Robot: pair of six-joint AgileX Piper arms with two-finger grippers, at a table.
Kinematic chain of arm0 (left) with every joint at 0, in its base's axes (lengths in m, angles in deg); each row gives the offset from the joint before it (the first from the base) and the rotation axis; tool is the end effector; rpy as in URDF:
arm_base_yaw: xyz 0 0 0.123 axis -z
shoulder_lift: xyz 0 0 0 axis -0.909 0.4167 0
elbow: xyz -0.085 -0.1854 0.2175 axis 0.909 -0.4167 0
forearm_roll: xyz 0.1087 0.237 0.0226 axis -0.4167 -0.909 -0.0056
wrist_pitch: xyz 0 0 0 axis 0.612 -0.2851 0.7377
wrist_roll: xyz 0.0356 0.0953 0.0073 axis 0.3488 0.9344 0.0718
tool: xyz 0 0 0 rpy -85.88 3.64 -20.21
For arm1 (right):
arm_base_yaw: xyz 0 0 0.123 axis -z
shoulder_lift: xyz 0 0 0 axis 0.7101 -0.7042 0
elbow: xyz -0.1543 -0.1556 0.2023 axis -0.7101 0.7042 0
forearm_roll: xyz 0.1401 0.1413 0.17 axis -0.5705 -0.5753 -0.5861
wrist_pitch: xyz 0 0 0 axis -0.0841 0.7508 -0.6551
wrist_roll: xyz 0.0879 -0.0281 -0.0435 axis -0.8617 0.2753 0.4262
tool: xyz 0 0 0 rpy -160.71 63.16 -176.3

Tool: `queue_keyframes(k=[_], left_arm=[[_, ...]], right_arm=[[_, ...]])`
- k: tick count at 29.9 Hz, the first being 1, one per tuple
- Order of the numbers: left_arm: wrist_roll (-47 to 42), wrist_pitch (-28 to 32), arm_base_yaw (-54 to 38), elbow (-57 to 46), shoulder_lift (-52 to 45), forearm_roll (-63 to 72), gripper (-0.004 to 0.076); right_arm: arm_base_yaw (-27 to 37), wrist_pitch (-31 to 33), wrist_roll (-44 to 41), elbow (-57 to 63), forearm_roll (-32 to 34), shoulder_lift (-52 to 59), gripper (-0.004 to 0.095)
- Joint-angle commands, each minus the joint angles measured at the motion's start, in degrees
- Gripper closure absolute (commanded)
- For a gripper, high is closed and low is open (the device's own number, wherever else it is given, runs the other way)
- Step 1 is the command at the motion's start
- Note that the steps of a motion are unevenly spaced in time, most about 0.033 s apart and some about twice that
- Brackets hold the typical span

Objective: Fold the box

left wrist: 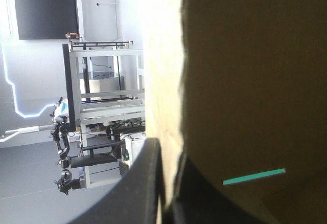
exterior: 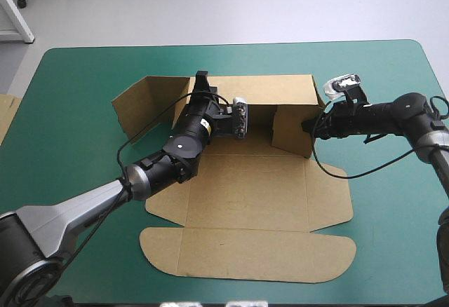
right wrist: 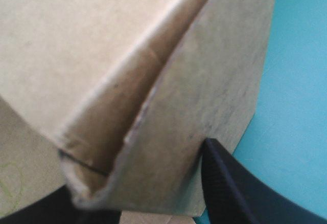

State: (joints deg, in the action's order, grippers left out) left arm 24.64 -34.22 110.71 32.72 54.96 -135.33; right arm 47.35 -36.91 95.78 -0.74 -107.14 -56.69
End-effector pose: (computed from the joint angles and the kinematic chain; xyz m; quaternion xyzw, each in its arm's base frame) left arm 0.3111 -0.2454 0.3019 0.6269 0.5286 0.3296 0.4680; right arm 0.3511 0.0481 0.2814 -0.2153 0.8820 0.2459 0.3395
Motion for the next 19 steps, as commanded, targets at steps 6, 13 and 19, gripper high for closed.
queue_keyframes(k=[6, 13, 19], left_arm=[[-2.6, 3.6, 0.4, 1.2, -1.5, 1.0, 0.0734], [-2.6, 3.6, 0.4, 1.2, -1.5, 1.0, 0.0734], [-2.6, 3.6, 0.4, 1.2, -1.5, 1.0, 0.0734]], right_arm=[[-1.6, -4.0, 0.2, 2.6, -4.2, 2.3, 0.0711], [-3.3, -5.6, -0.7, 2.6, -3.9, 2.3, 0.0922], [-3.4, -7.0, -3.3, 2.6, -1.8, 2.3, 0.0921]])
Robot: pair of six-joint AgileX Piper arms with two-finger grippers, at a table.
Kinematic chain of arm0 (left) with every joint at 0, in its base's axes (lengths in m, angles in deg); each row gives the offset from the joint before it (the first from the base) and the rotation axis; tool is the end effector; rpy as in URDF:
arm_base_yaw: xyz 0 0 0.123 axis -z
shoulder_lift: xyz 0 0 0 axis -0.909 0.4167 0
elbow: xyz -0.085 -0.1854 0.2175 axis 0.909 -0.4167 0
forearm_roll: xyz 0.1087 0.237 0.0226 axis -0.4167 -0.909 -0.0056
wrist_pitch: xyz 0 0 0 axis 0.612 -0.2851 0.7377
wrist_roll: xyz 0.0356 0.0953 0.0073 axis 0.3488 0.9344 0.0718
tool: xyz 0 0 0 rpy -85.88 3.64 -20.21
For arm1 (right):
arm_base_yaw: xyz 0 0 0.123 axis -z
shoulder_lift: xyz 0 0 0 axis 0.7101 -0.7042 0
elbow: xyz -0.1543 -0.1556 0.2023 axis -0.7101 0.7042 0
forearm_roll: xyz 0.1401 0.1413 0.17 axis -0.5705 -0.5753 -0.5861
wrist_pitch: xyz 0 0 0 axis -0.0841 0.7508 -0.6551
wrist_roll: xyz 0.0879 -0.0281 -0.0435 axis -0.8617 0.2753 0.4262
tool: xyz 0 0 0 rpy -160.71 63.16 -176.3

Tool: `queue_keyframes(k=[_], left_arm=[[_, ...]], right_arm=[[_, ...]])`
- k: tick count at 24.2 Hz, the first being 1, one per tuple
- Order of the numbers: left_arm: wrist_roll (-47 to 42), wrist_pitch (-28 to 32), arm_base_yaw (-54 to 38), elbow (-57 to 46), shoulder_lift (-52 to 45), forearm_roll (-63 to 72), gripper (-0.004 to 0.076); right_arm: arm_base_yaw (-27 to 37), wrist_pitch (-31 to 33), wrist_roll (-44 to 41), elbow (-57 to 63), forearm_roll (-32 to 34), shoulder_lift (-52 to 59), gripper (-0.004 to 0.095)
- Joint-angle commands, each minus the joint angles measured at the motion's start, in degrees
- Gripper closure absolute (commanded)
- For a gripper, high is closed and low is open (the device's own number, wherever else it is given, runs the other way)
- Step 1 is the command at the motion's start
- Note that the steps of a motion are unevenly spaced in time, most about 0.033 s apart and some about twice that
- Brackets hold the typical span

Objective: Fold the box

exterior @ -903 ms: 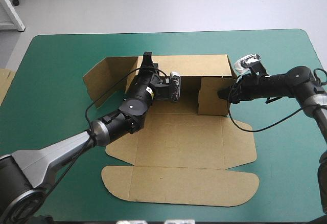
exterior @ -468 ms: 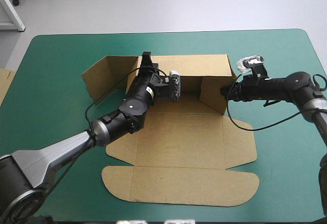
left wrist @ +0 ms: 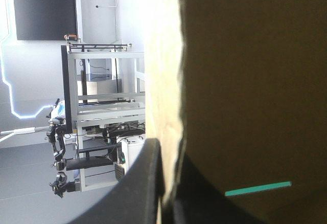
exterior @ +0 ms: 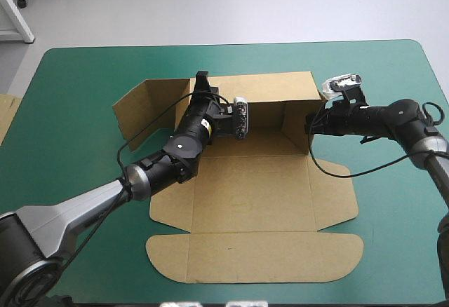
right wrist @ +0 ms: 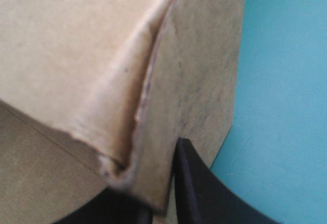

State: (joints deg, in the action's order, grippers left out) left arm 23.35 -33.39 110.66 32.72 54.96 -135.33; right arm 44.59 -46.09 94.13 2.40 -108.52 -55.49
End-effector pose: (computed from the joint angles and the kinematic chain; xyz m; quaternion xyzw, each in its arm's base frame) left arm 0.3109 -0.2465 0.3017 0.6238 0.5332 0.3191 0.4740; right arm 0.3511 0.0565 0.2757 -0.1781 0.8850 0.2198 0.3699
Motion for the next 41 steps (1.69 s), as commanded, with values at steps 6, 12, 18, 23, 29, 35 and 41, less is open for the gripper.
queue_keyframes(k=[6, 12, 18, 23, 29, 35, 41], left_arm=[[-1.4, 2.8, 0.5, 1.2, -1.5, 1.0, 0.0729], [-1.4, 4.7, 0.5, 1.2, -3.3, 0.6, 0.0496], [-3.2, 7.7, 0.7, 1.2, -7.9, 1.6, 0.0276], [-3.3, 8.6, 6.0, 1.2, -11.0, 7.1, 0.0276], [-2.4, 5.8, 9.6, 1.4, -16.2, 26.8, 0.0276], [0.2, -2.2, 9.1, 4.3, -22.6, 47.5, 0.0302], [1.5, -8.1, -1.5, 8.4, -27.1, 61.0, 0.0324]], right_arm=[[-3.9, -0.6, -4.5, -0.6, 5.0, 1.3, 0.0919], [-4.6, -1.9, -5.6, -0.6, 5.0, 1.1, 0.0919], [-4.5, -2.4, -6.2, -0.6, 4.7, 1.1, 0.0922], [-4.5, -2.9, -6.8, -0.6, 4.6, 1.1, 0.0923], [-3.3, -3.7, -8.1, -0.6, 5.1, 1.1, 0.0923], [-2.8, -3.6, -8.5, -0.6, 5.3, 1.1, 0.0923], [-2.8, -2.8, -9.0, -0.6, 5.9, 1.1, 0.0923]])
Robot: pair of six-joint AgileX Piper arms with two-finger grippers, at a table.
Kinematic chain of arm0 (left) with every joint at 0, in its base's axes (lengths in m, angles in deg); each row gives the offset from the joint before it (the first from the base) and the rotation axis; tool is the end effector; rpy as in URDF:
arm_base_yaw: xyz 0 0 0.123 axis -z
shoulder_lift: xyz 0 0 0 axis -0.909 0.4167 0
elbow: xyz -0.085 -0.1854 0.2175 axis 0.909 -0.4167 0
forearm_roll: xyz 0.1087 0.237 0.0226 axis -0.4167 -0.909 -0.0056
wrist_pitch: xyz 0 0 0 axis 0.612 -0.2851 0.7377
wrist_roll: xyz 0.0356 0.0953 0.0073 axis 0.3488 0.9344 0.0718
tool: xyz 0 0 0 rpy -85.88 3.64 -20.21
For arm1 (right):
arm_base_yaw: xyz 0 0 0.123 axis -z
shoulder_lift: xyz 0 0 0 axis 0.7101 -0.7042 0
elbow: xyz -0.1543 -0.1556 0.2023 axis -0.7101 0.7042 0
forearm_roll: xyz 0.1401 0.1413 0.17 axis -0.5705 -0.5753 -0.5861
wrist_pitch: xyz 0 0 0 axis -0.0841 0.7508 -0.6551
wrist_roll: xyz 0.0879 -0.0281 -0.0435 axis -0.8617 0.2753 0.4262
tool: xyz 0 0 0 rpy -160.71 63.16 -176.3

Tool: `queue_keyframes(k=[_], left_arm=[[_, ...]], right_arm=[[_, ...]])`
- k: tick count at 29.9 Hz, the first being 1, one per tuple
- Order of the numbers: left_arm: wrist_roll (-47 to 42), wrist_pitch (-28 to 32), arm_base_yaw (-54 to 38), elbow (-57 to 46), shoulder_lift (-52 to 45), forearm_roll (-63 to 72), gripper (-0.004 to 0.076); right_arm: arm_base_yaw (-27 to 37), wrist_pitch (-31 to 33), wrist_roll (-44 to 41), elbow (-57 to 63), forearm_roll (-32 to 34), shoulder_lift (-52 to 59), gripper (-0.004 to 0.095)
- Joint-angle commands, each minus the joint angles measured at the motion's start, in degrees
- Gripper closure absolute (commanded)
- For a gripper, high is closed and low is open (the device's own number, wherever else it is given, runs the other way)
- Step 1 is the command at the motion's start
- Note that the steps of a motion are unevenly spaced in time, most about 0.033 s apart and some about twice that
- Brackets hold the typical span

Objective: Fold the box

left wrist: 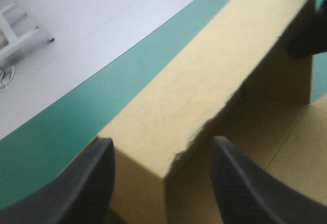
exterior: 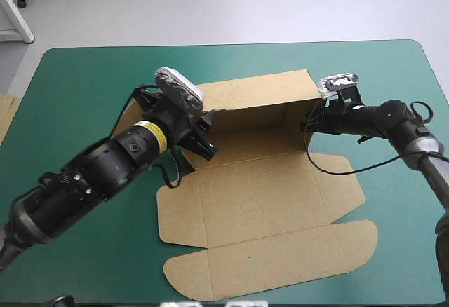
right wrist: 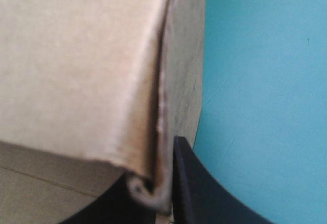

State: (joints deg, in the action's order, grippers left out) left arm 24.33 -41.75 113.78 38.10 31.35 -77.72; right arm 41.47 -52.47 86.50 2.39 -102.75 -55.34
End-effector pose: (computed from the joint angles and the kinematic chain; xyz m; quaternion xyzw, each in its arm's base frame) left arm 0.2107 -0.1919 0.4265 0.3427 0.7653 -0.0508 0.5425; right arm 0.3544 0.0650 0.2751 -0.1545 0.8933 0.1856 0.3791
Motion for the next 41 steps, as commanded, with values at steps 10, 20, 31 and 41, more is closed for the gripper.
queue_keyframes(k=[10, 20, 31, 41], left_arm=[[9.4, -5.8, -37.0, 4.1, -10.6, 20.0, 0.0416], [15.8, -11.0, -60.8, 0.1, -10.0, 33.1, 0.0475], [19.1, -14.1, -61.0, -7.1, -5.3, 33.6, 0.0486], [20.9, -13.9, -61.0, -6.8, -5.3, 36.6, 0.0486]], right_arm=[[0.3, 4.1, -3.8, -0.6, 3.2, 1.0, 0.0923], [0.3, 10.8, -14.3, -5.9, 14.0, 1.0, 0.0923], [0.3, 22.6, -24.9, -15.0, 23.2, 1.0, 0.0923], [0.3, 32.7, -31.6, -20.7, 30.7, -1.9, 0.0923]])
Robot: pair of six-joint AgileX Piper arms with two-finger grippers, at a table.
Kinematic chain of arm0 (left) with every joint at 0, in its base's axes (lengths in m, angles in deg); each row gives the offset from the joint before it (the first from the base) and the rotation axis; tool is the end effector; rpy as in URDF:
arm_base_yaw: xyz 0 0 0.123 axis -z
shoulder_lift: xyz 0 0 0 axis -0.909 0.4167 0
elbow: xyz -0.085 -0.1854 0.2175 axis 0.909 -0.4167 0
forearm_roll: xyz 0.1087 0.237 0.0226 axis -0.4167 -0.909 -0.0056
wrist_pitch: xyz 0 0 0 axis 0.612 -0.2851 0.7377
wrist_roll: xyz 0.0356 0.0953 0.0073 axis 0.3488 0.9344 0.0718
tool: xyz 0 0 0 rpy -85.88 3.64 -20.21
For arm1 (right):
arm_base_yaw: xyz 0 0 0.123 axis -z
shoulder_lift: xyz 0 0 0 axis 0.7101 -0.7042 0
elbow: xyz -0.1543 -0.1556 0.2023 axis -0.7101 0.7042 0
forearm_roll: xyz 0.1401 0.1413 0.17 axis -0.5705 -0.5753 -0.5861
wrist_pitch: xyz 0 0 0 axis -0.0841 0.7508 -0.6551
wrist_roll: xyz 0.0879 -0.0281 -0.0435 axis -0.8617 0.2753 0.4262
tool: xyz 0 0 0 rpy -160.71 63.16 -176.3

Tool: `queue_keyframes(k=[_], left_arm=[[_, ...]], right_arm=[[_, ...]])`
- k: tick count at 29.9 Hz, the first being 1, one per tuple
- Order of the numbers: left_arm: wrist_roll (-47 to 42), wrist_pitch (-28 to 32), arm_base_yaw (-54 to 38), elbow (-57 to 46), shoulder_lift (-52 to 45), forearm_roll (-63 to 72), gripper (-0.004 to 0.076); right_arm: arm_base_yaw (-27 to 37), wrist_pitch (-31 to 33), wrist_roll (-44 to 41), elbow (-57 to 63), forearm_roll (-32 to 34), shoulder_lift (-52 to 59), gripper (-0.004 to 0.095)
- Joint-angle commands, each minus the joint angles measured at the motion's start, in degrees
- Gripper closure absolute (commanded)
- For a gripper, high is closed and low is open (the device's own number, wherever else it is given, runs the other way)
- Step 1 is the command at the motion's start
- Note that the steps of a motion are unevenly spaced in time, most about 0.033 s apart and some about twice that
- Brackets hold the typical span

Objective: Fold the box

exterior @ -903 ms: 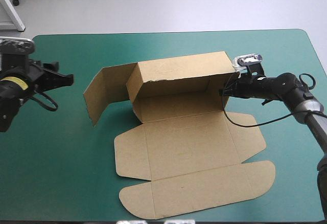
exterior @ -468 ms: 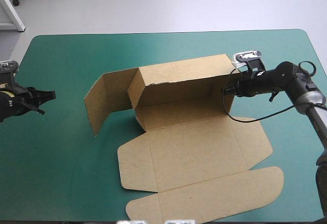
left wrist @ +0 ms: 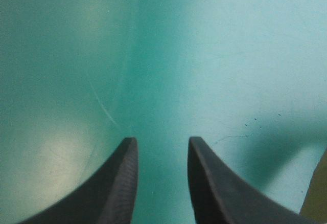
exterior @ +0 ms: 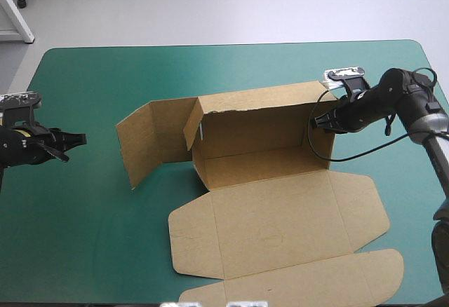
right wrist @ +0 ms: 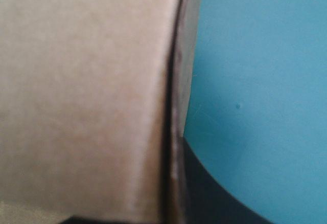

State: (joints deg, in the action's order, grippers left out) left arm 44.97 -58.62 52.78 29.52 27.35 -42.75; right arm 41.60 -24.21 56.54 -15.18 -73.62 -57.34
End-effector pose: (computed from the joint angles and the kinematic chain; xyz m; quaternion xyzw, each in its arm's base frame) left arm 0.2389 0.0464 0.3639 -0.0639 0.9383 0.0162 0.3396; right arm 0.3510 0.0524 0.3202 -0.1441 0.9566 0.1342 0.2148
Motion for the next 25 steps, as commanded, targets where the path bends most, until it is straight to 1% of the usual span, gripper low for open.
queue_keyframes(k=[1, 2, 4, 8, 10, 12, 15, 17, 19, 21, 25], left_arm=[[0.3, 3.0, 0.1, 1.7, -1.3, 1.6, 0.0486], [0.3, 3.0, 0.1, 1.7, -1.3, 1.6, 0.0486], [0.3, 3.0, 0.1, 1.7, -1.3, 1.6, 0.0486], [0.5, 2.9, 0.1, 1.7, -1.3, 2.3, 0.0486], [1.8, 2.9, 0.1, 1.7, -1.3, 4.0, 0.0486], [3.2, 2.9, 0.1, 1.7, -1.3, 6.0, 0.0486], [4.4, 3.0, 0.1, 1.7, -1.3, 7.5, 0.0486], [4.6, 3.0, 0.1, 1.7, -1.3, 7.6, 0.0486], [4.6, 3.0, 0.1, 1.7, -1.3, 7.6, 0.0486], [4.6, 3.2, 0.1, 1.7, -1.3, 7.6, 0.0486], [5.1, 4.0, 0.1, 1.7, -1.3, 8.6, 0.0486]], right_arm=[[0.2, 5.9, -1.8, -3.9, 1.5, -0.9, 0.0923], [0.2, 6.9, -1.8, -4.7, 1.3, -2.0, 0.0923], [0.0, 7.1, -1.8, -5.8, 1.3, -3.5, 0.0923], [0.0, 3.1, -1.6, -7.0, 1.2, -3.9, 0.0918], [0.0, 2.6, -1.6, -7.9, 0.9, -3.9, 0.0886], [0.0, 2.1, -1.4, -8.5, 0.3, -3.9, 0.0813], [0.0, 1.2, 0.6, -9.1, -1.7, -3.9, 0.0643], [0.0, -1.0, 1.6, -9.3, -3.8, -3.9, 0.0511], [0.0, -3.0, 2.8, -9.3, -5.7, -3.9, 0.0407], [0.0, -5.0, 3.1, -9.3, -7.6, -3.9, 0.0353], [0.0, -7.0, 3.1, -9.3, -8.9, -3.9, 0.0346]])
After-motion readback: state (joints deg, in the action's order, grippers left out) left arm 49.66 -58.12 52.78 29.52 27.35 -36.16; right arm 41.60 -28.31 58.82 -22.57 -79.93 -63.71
